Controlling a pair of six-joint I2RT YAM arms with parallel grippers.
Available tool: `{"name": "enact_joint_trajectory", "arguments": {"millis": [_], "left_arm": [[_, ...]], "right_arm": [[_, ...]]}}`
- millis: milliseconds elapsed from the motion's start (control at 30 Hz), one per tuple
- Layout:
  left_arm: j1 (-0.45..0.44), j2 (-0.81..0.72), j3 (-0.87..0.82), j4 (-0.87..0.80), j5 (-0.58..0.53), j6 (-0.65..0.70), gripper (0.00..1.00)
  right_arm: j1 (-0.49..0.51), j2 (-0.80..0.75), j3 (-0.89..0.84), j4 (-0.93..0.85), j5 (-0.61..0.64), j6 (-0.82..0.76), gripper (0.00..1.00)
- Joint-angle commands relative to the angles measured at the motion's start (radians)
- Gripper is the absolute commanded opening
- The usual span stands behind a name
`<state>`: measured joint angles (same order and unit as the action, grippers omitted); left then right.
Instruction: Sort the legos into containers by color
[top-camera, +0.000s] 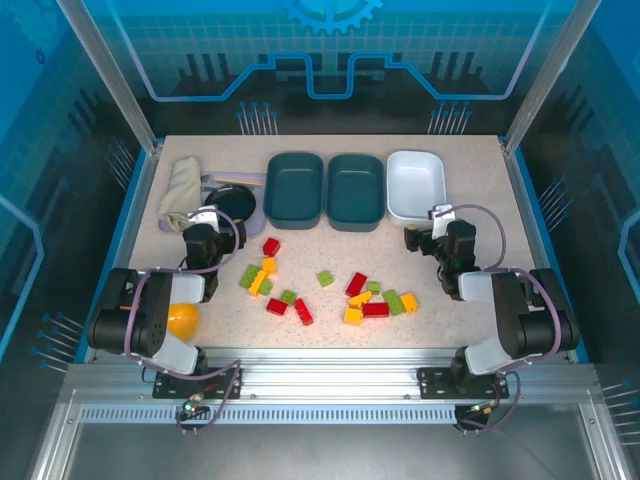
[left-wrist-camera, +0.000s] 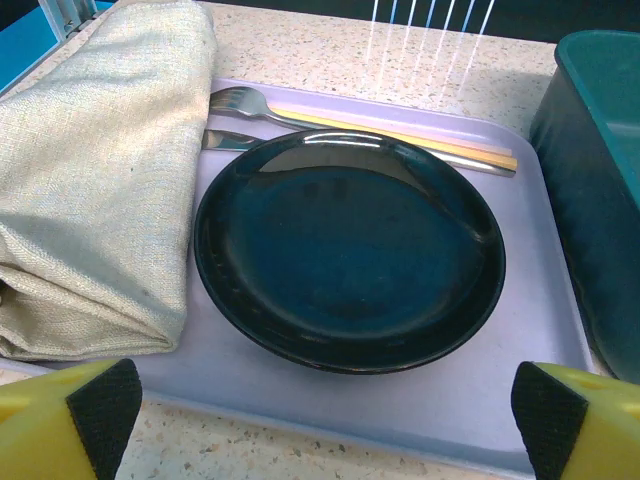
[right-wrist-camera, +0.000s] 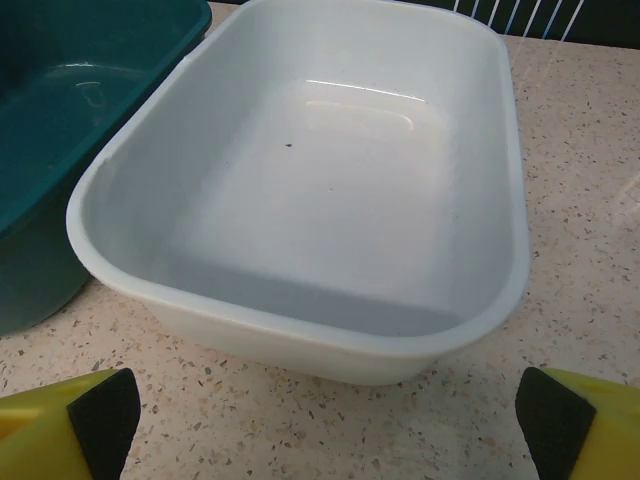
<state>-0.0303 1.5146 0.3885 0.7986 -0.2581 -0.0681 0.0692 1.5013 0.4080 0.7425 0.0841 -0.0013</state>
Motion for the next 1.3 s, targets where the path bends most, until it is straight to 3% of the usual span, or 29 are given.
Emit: {"name": "enact_joint_trajectory", "arguments": {"millis": [0, 667, 767, 933, 1000, 1033, 1100, 1133, 1167, 1200, 1267], "left_arm": [[-0.006, -0.002, 0.004, 0.027, -0.018, 0.019, 0.99], [-0.008, -0.037, 0.018, -0.016, 0.005, 0.028, 0.99], [-0.051, -0.161, 0.127, -0.292, -0.068, 0.059, 0.99], [-0.212, -0.327, 0.268, -0.443, -0.251, 0.082, 0.99], [-0.276, -0.364, 0.348, -0.484, -0.263, 0.097, 0.99], [-0.303, -0.374, 0.385, -0.493, -0.266, 0.087, 0.99], [-0.307, -0.387, 0.503, -0.679, -0.282, -0.166, 0.99], [-0.295, -0.392, 0.619, -0.984, -0.272, -0.426, 0.99], [-0.273, -0.384, 0.693, -1.157, -0.228, -0.601, 0.99], [-0.247, -0.378, 0.703, -1.147, -0.095, -0.596, 0.99], [-0.240, -0.358, 0.729, -1.150, 0.066, -0.608, 0.99]], "right_arm": [[-0.012, 0.004, 0.020, 0.023, -0.017, -0.004, 1.00], [-0.009, -0.014, 0.023, 0.011, -0.007, -0.001, 1.00], [0.012, -0.152, 0.117, -0.244, 0.111, 0.015, 1.00], [0.107, -0.402, 0.292, -0.421, 0.276, 0.002, 1.00], [0.124, -0.443, 0.474, -0.630, 0.323, 0.136, 1.00], [0.105, -0.433, 0.600, -0.876, 0.344, 0.332, 1.00], [0.058, -0.374, 0.836, -1.391, 0.350, 0.701, 1.00], [0.039, -0.340, 0.904, -1.590, 0.348, 0.807, 1.00], [0.014, -0.322, 0.921, -1.630, 0.231, 0.765, 0.98], [0.015, -0.318, 0.931, -1.656, 0.173, 0.746, 0.91], [0.110, -0.356, 0.929, -1.750, 0.261, 0.804, 0.83]]}}
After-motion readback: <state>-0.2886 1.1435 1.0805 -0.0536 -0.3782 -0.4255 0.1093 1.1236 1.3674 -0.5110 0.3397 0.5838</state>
